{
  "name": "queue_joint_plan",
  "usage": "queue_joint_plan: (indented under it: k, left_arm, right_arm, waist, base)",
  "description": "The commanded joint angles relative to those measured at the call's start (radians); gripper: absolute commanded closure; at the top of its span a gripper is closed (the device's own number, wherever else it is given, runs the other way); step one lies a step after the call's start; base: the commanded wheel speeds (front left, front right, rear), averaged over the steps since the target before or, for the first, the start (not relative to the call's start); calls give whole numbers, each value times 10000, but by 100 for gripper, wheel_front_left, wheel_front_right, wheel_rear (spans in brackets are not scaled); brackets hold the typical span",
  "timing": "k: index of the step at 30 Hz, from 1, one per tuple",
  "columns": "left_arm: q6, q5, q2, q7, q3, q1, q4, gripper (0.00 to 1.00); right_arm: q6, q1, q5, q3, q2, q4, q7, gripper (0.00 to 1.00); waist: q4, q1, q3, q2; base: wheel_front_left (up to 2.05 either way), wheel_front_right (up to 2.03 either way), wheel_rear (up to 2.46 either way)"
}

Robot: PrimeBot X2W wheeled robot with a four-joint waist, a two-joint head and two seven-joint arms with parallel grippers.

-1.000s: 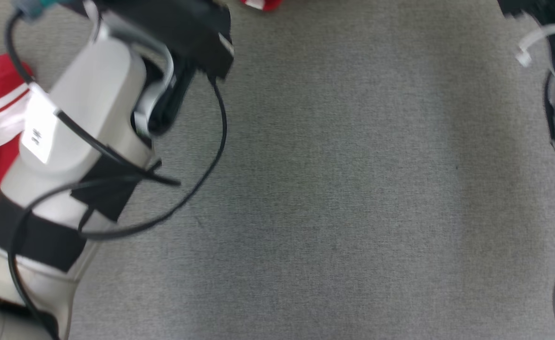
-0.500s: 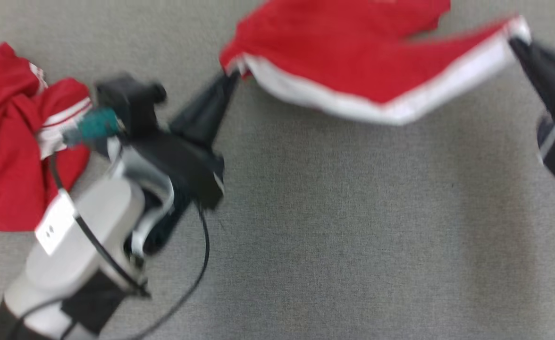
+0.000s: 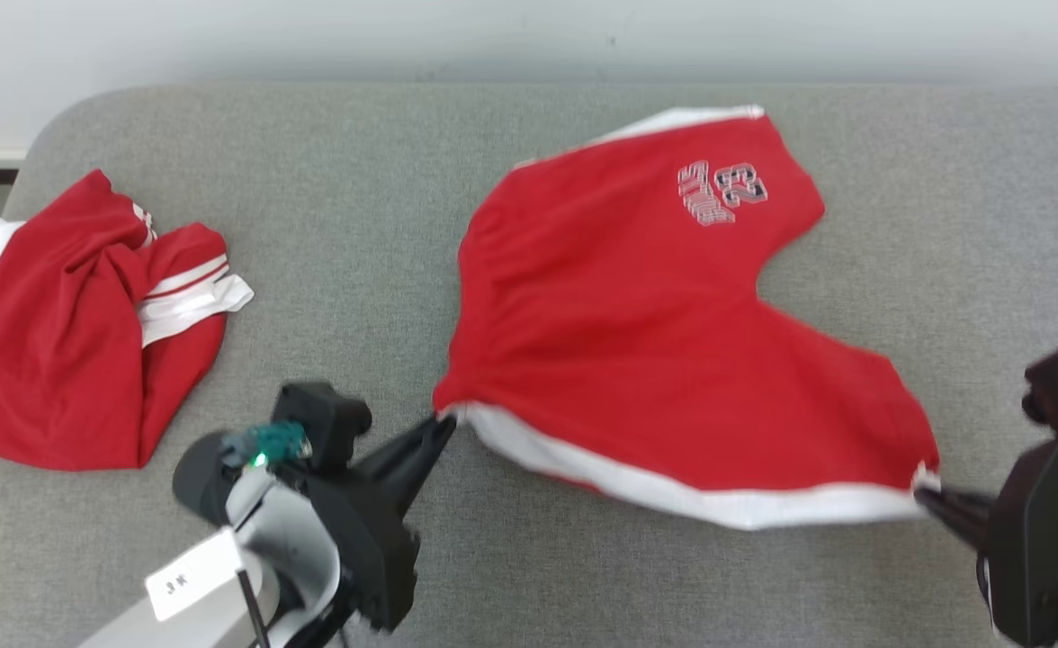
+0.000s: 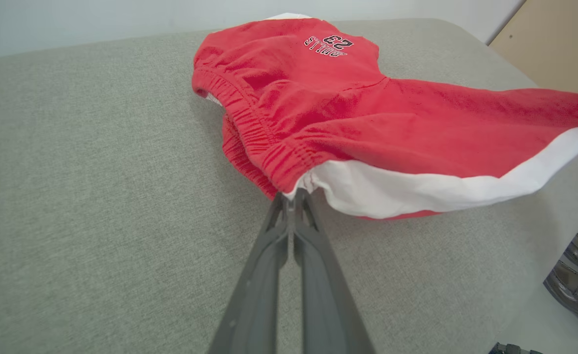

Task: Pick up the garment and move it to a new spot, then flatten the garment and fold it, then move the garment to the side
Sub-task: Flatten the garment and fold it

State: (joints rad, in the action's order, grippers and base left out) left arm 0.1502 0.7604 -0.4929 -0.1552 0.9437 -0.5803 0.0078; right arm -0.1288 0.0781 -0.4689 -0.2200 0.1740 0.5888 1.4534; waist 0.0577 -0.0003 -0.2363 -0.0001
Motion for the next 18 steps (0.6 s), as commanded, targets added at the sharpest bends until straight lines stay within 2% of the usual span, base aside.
queue_joint_plan:
  k: [1,10,18]
  left_arm:
    - [50,-135,-171,-106,64,146,-83,100]
    - [140,-480,-1333,-1830,1106,640,-1051,100]
    - [147,-662,-1930,-2725,1588,760,-2130,100]
  right_arm:
    - [-39,-183,33,-34,86,84,185,100]
    - [-39,-2002,-177,-231,-1,792,692,100]
    - [-45,-3153,-584,-930,-761,1888,735,100]
  waist:
    - [-35,3,119,1]
    - [111,3,351,1]
    - [285,3,196,1]
  base:
    - [0,0,0]
    - [0,0,0]
    - [0,0,0]
